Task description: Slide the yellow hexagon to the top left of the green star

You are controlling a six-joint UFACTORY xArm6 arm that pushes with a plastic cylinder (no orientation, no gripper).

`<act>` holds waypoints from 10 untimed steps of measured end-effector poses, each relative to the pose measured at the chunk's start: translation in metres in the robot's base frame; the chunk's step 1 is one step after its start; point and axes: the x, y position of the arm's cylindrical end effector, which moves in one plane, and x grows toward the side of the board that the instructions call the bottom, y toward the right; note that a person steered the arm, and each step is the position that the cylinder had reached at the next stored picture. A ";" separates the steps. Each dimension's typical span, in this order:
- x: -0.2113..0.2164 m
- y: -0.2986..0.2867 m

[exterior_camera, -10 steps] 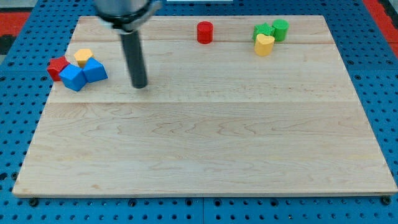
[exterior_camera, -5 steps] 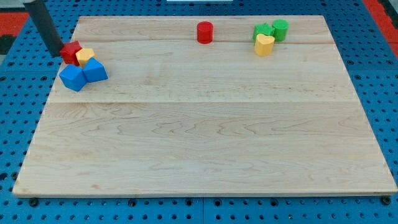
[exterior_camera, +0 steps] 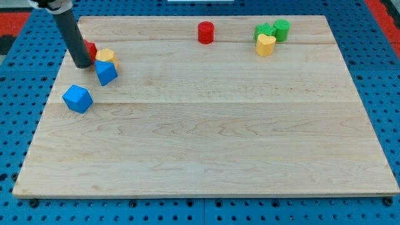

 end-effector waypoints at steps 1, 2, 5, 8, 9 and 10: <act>0.000 0.070; 0.000 0.137; -0.026 0.171; -0.040 0.172; -0.048 0.233; -0.056 0.246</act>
